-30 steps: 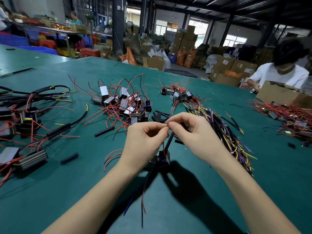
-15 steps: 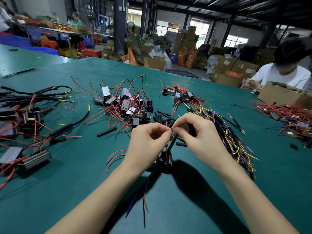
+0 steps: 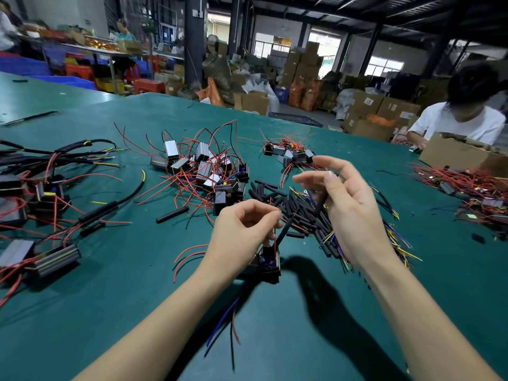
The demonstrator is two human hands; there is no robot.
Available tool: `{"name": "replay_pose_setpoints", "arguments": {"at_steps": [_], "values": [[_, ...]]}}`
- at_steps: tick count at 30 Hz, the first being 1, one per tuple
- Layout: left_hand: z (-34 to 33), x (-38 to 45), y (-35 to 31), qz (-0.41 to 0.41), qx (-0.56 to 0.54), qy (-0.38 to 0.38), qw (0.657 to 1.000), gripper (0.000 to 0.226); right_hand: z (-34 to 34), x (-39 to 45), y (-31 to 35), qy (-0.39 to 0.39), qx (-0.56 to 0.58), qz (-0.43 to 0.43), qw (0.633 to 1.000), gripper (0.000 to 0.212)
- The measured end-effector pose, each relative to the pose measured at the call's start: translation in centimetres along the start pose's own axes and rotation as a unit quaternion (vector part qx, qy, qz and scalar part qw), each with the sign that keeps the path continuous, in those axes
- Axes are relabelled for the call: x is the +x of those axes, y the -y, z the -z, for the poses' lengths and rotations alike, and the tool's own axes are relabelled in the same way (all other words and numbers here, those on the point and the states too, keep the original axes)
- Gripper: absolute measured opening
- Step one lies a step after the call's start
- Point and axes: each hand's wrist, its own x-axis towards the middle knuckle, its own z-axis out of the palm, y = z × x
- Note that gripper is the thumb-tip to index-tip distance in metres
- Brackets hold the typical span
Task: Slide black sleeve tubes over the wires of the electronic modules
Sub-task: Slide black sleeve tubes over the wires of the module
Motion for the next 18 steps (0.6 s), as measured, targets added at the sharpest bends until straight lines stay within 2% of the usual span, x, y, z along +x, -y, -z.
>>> {"name": "replay_pose_setpoints", "arguments": {"at_steps": [4, 7, 18], "values": [[-0.2, 0.0, 0.1, 0.001, -0.012, -0.003, 1.0, 0.014, -0.4, -0.2, 0.9, 0.036, -0.015, 0.011, 0.999, 0.014], [-0.3, 0.0, 0.2, -0.003, -0.006, -0.01, 1.0, 0.013, -0.6, -0.5, 1.3, 0.025, 0.026, 0.003, 0.999, 0.013], [-0.4, -0.2, 0.0, -0.007, 0.007, -0.026, 1.0, 0.013, -1.0, -0.6, 1.1, 0.023, 0.022, -0.022, 0.999, 0.014]]}}
